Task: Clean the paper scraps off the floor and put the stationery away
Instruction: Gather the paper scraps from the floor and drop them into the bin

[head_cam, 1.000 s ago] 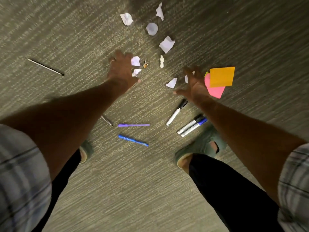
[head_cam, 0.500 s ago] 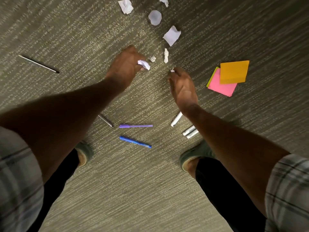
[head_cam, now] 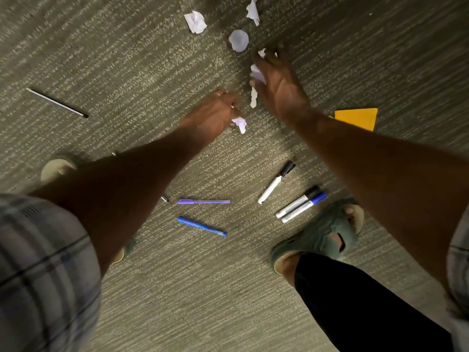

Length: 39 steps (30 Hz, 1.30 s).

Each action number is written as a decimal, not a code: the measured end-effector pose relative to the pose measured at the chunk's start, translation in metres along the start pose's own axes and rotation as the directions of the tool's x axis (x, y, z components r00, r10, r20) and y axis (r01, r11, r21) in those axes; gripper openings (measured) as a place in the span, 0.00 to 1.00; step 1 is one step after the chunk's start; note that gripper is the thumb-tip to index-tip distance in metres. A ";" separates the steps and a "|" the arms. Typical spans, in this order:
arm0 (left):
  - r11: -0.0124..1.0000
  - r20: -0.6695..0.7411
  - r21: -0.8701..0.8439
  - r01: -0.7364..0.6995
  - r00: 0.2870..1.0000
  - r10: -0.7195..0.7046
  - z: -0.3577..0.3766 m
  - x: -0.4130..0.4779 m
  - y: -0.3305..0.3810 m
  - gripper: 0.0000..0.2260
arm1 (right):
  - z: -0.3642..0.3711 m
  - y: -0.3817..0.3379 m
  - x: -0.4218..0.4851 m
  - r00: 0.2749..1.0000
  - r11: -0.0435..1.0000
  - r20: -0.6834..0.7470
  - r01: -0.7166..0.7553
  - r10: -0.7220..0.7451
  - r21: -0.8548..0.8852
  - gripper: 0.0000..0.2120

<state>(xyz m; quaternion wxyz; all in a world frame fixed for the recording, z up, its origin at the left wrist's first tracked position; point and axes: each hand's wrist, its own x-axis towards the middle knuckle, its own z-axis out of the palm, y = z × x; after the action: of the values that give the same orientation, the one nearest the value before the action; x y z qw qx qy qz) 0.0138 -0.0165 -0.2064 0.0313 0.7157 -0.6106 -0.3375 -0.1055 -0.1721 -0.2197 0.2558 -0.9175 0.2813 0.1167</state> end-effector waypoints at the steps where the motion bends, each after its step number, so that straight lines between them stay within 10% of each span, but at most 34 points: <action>1: 1.000 0.006 0.004 0.011 1.000 -0.011 0.005 -0.004 -0.002 0.15 | 0.007 0.002 -0.002 0.999 0.994 0.038 0.041 -0.037 -0.098 0.27; 5: 0.986 -0.022 -0.117 0.117 0.992 -0.121 0.008 -0.018 -0.013 0.14 | 0.025 -0.012 -0.021 0.957 0.843 0.219 0.274 -0.190 -0.464 0.28; 9: 0.955 -0.060 -0.222 0.199 0.974 -0.217 -0.008 -0.022 -0.017 0.13 | 0.028 -0.018 -0.051 0.997 0.989 0.047 0.071 -0.065 -0.128 0.21; 19: 0.935 -0.278 -0.301 0.188 0.921 -0.274 -0.070 0.034 -0.069 0.13 | -0.007 -0.024 0.013 0.990 0.991 0.027 0.137 -0.136 -0.001 0.16; 23: 0.944 -0.240 -0.304 0.133 0.948 -0.211 -0.077 0.048 -0.077 0.11 | -0.007 -0.033 0.038 0.988 0.926 0.047 0.155 -0.148 -0.343 0.26; 27: 0.956 -0.277 -0.274 0.109 0.943 -0.187 -0.078 0.046 -0.079 0.11 | -0.004 -0.032 0.049 0.989 0.987 -0.074 0.122 -0.131 -0.108 0.12; 33: 0.894 -0.288 -0.430 0.125 0.920 -0.267 -0.089 0.062 -0.052 0.09 | 0.007 -0.036 0.011 0.999 0.999 -0.003 -0.052 0.052 0.010 0.13; 39: 0.962 -0.249 -0.198 0.187 0.940 -0.234 -0.095 0.118 -0.019 0.11 | 0.015 -0.015 -0.032 0.988 0.989 0.085 -0.136 0.131 0.058 0.15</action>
<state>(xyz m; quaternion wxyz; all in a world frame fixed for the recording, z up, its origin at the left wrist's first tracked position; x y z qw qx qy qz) 0.0826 -0.1525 -0.1942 0.1389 0.8111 -0.4889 -0.2895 -0.1234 -0.1388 -0.2145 0.2879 -0.8825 0.3349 0.1616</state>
